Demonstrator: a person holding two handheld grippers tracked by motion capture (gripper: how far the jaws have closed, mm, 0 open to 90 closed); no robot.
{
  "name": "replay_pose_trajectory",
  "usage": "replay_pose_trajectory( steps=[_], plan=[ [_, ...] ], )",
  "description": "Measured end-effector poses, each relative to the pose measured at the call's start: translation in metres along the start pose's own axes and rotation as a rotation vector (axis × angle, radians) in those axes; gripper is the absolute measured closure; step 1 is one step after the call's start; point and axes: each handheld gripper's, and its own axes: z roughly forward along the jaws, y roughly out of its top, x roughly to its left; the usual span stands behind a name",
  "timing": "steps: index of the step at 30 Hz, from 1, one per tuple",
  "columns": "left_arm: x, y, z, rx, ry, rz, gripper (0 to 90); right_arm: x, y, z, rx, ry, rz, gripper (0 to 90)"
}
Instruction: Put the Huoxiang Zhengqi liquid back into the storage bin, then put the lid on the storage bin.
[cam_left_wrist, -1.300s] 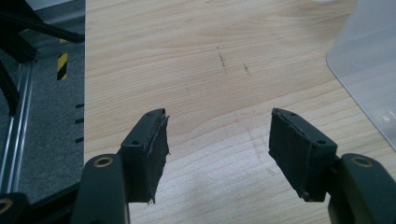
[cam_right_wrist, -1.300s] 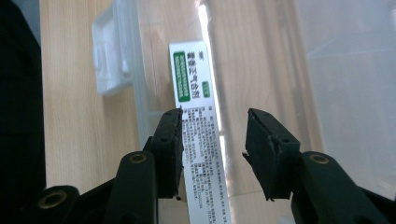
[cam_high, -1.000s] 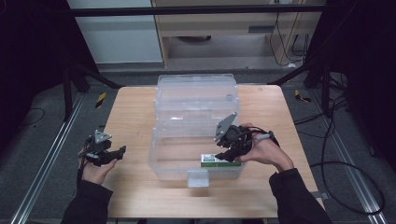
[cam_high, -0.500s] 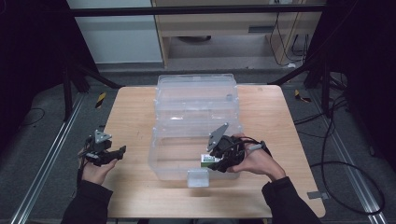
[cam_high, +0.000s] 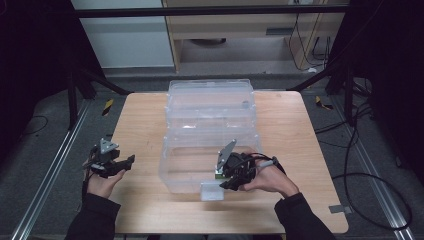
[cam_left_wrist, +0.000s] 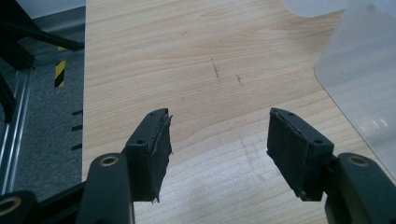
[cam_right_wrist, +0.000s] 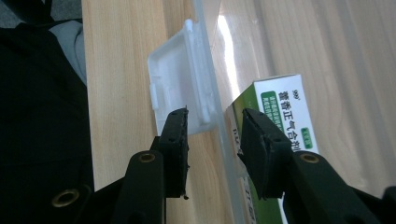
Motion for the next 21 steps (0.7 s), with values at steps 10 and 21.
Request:
replay_pose_trajectory(
  steps=[10, 21],
  plan=[
    [-0.001, 0.002, -0.002, -0.008, -0.004, 0.002, 38.9, 0.001, -0.006, 0.01, 0.011, 0.006, 0.019, 65.2],
    [-0.003, 0.009, -0.005, -0.022, -0.009, 0.014, 38.3, 0.0, -0.005, 0.014, 0.021, -0.008, 0.029, 71.2]
  ],
)
